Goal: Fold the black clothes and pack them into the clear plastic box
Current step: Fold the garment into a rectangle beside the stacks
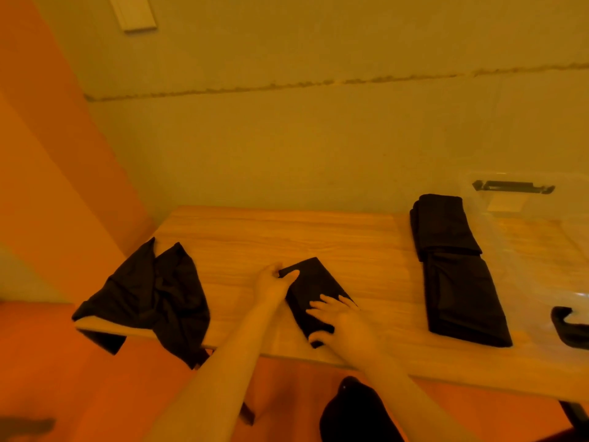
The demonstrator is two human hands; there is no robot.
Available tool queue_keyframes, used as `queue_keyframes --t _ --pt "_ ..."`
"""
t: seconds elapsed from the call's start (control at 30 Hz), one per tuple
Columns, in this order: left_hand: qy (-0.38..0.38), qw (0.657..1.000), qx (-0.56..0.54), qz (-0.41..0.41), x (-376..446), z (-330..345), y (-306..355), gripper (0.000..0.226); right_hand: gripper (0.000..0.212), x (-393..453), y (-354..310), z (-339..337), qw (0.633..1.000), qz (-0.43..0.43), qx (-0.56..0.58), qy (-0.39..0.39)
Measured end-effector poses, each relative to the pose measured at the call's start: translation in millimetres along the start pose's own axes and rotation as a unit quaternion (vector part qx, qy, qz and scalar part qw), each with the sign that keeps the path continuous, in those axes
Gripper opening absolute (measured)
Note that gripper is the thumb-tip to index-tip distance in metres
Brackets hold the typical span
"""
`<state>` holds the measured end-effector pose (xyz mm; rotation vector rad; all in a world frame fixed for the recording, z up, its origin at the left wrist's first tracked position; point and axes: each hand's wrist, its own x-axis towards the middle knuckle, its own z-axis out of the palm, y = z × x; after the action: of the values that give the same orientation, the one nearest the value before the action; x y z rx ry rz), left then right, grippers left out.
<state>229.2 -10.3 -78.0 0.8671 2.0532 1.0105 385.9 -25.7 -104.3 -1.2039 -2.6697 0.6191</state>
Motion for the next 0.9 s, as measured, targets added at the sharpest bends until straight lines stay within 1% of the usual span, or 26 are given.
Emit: queue_keyframes --t 0.07,0.1,0.13,0.17,0.2,0.27,0.3,0.33,0.37,0.4,0.43,0.47,0.5,0.53,0.57,0.63,0.67,0.73,0.77,0.8,0.87,0.9 --pt "-0.019 0.999 0.027 -0.018 2.7 -2.2 3.7 0.019 0.041 3.5 6.3 -0.7 0.993 0.038 0.096 0.061" --pt "-0.025 0.999 0.033 -0.025 2.8 -4.4 2.6 0.016 0.039 4.4 9.9 -4.3 0.986 0.052 0.146 0.066" --pt "-0.027 0.999 0.036 -0.027 0.2 -7.4 1.9 0.020 0.038 3.5 13.8 -8.9 0.982 0.053 0.174 0.049" --pt "-0.024 0.999 0.035 -0.026 -3.3 -10.8 0.3 0.027 0.038 1.5 17.5 -14.7 0.985 0.035 0.168 0.019" --pt "-0.019 0.999 0.031 -0.022 -7.8 -15.1 -3.2 0.029 0.039 -2.0 21.1 -19.7 0.991 0.007 0.132 -0.017" --pt "-0.016 0.999 0.027 -0.004 -12.9 -23.5 -16.7 0.020 0.048 -11.4 30.9 -24.0 0.996 -0.044 0.040 -0.072" --pt "-0.017 0.999 0.039 0.004 -15.0 -27.7 -24.1 0.012 0.050 -18.1 36.9 -21.9 0.995 -0.051 0.017 -0.082" --pt "-0.010 0.998 0.055 0.012 -16.1 -31.1 -30.8 0.015 0.049 -26.5 40.8 -19.2 0.996 -0.045 0.026 -0.072" --pt "0.004 0.997 0.072 0.018 -15.3 -33.4 -36.8 0.026 0.045 -33.9 43.4 -15.2 0.997 -0.019 0.065 -0.037" --pt "0.019 0.996 0.081 0.026 -15.2 -34.2 -41.4 0.036 0.041 -40.8 43.4 -11.8 0.990 0.029 0.134 0.022" --pt "0.032 0.996 0.082 0.032 -16.2 -34.4 -43.6 0.042 0.039 -44.6 41.7 -9.7 0.968 0.099 0.214 0.091" --pt "0.038 0.995 0.081 0.034 -17.2 -33.2 -44.6 0.044 0.039 -45.9 39.4 -8.4 0.930 0.174 0.285 0.156" --pt "0.039 0.995 0.081 0.032 -20.0 -31.7 -44.5 0.043 0.039 -44.5 37.2 -8.7 0.891 0.240 0.331 0.198" --pt "0.040 0.995 0.087 0.032 -23.2 -29.7 -45.4 0.041 0.039 -41.4 36.4 -8.6 0.865 0.289 0.355 0.209" --pt "0.037 0.994 0.094 0.030 -27.1 -27.8 -47.4 0.037 0.039 -37.6 34.3 -8.7 0.846 0.315 0.382 0.200" --pt "0.033 0.994 0.102 0.031 -35.9 -25.5 -53.5 0.033 0.040 -29.2 26.2 -10.3 0.819 0.320 0.436 0.192" --pt "0.035 0.994 0.101 0.035 -39.9 -25.0 -55.9 0.033 0.040 -25.0 21.9 -11.1 0.813 0.316 0.449 0.196" --pt "0.035 0.994 0.095 0.029 -44.4 -25.1 -58.9 0.026 0.038 -17.3 12.9 -13.1 0.811 0.307 0.453 0.207" --pt "0.037 0.995 0.085 0.024 -45.5 -26.1 -58.4 0.019 0.037 -13.5 9.0 -14.5 0.815 0.301 0.445 0.215" --pt "0.039 0.997 0.070 0.019 -46.9 -27.4 -56.7 0.017 0.037 -10.3 5.6 -16.0 0.825 0.303 0.424 0.218" --pt "0.046 0.998 0.045 0.028 -45.8 -28.6 -55.5 0.035 0.034 -4.8 1.2 -16.3 0.843 0.312 0.381 0.214" --pt "0.041 0.998 0.037 0.043 -45.0 -28.7 -54.9 0.042 0.033 -2.6 0.1 -15.7 0.846 0.318 0.375 0.207"
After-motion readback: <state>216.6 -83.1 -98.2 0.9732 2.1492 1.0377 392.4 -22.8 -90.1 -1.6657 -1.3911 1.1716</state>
